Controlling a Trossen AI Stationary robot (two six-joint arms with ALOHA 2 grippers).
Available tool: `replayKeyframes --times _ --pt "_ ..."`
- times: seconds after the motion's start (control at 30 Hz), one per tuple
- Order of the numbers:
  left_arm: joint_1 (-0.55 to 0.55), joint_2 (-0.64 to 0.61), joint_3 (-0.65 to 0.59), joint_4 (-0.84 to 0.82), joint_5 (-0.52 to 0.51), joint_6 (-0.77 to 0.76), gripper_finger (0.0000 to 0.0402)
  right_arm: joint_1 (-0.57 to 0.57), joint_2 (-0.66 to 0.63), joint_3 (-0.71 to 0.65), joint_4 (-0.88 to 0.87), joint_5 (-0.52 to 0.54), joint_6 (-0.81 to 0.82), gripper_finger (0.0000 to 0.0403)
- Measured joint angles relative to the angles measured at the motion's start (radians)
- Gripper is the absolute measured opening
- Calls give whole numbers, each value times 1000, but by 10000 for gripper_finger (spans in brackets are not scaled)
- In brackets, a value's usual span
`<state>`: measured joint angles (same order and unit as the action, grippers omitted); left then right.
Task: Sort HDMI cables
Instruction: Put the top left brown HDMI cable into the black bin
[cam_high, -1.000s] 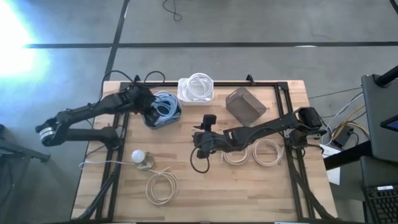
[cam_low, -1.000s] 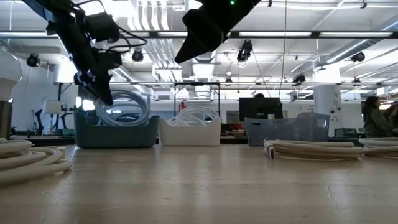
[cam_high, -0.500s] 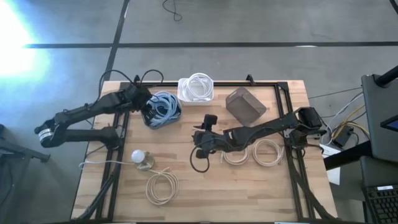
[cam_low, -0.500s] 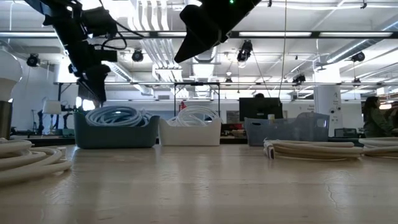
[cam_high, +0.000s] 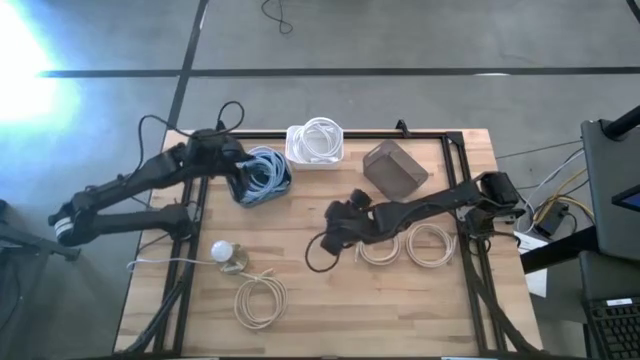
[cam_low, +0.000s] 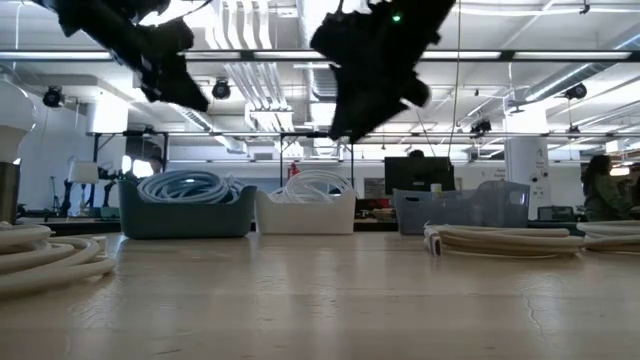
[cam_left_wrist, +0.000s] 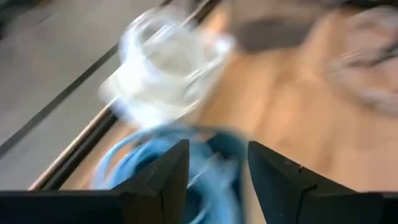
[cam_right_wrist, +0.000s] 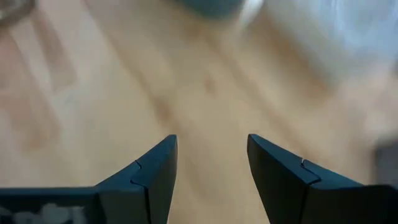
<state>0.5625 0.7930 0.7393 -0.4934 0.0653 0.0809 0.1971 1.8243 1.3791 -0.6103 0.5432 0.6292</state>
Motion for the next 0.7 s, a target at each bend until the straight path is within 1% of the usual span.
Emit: replayKeyframes --times 0.13,0.2,0.23,0.3,0.6,0.7 --pt "-3 -12 -46 128 232 13 163 21 -4 6 -164 -186 262 192" --pt "-3 -12 -71 185 300 13 163 33 -4 2 -220 -290 360 192" --pt "-3 -12 -88 214 313 13 163 38 -4 -5 -233 -329 408 192" --pt "-3 -12 -118 260 319 3 163 46 -3 -15 -246 -356 483 192" --pt "-4 -9 -206 299 319 -32 163 21 -1 -108 -245 -359 675 192" --pt "-4 -9 -218 301 319 -36 163 -2 -1 -160 -207 -361 728 192"
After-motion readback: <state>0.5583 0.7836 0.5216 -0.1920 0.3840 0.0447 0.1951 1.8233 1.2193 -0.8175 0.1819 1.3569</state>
